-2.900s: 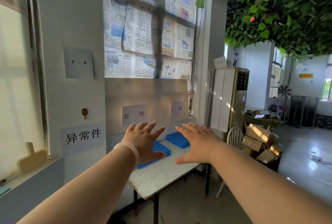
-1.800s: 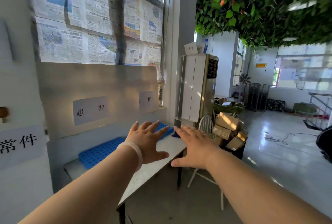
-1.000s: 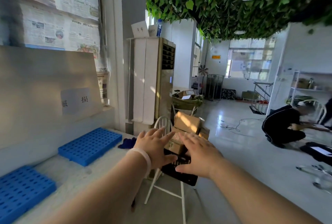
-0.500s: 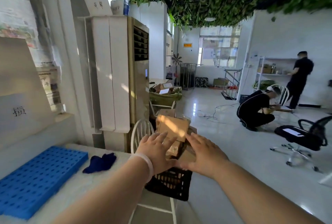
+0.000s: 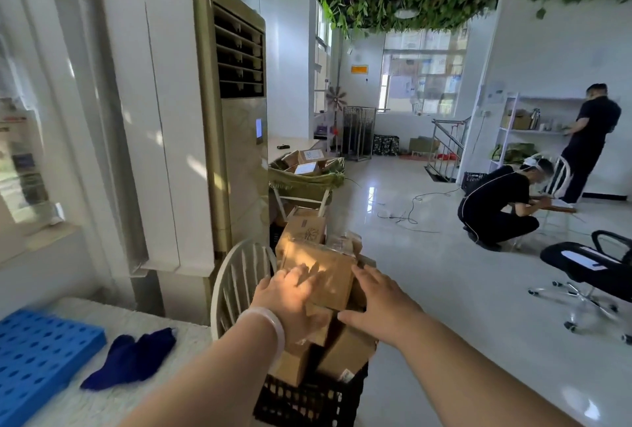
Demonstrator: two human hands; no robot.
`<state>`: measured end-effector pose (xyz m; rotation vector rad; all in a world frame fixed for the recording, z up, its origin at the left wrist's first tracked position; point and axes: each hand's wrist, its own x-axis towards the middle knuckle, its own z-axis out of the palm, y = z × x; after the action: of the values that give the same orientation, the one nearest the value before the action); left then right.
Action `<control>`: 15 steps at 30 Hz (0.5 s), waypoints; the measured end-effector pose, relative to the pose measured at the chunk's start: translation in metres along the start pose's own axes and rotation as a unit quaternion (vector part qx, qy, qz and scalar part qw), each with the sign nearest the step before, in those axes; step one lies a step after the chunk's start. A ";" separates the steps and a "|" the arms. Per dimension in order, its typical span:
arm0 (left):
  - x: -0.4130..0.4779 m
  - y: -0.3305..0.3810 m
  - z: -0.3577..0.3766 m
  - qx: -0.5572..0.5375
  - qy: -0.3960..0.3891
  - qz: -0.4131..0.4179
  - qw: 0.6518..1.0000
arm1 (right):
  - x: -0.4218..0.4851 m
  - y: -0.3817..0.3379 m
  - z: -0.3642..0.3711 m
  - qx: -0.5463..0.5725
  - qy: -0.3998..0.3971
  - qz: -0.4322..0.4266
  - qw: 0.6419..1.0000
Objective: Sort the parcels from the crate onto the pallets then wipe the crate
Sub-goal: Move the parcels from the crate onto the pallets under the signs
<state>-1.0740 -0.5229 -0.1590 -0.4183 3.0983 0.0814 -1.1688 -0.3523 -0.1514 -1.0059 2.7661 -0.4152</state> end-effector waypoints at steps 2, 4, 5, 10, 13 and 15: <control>0.033 -0.002 0.003 -0.012 0.006 -0.012 1.000 | 0.033 0.011 -0.004 0.011 -0.008 -0.005 1.000; 0.063 -0.007 0.007 -0.032 -0.001 -0.040 0.999 | 0.065 0.025 -0.006 0.022 -0.005 -0.004 1.000; 0.076 -0.010 0.010 -0.036 -0.010 -0.050 0.998 | 0.080 0.032 -0.004 0.029 -0.004 -0.001 1.000; 0.125 -0.030 0.027 -0.059 -0.053 -0.058 0.995 | 0.137 0.056 0.020 0.072 -0.040 0.048 0.995; 0.157 -0.043 0.031 -0.066 -0.008 -0.065 0.996 | 0.169 0.063 0.028 0.103 -0.040 0.075 0.991; 0.180 -0.053 0.031 -0.085 0.021 -0.090 0.992 | 0.190 0.066 0.030 0.149 -0.026 0.103 0.983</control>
<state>-1.2328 -0.6199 -0.1959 -0.7093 3.0878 0.3414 -1.3450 -0.4332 -0.2129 -0.6441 2.6210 -0.7324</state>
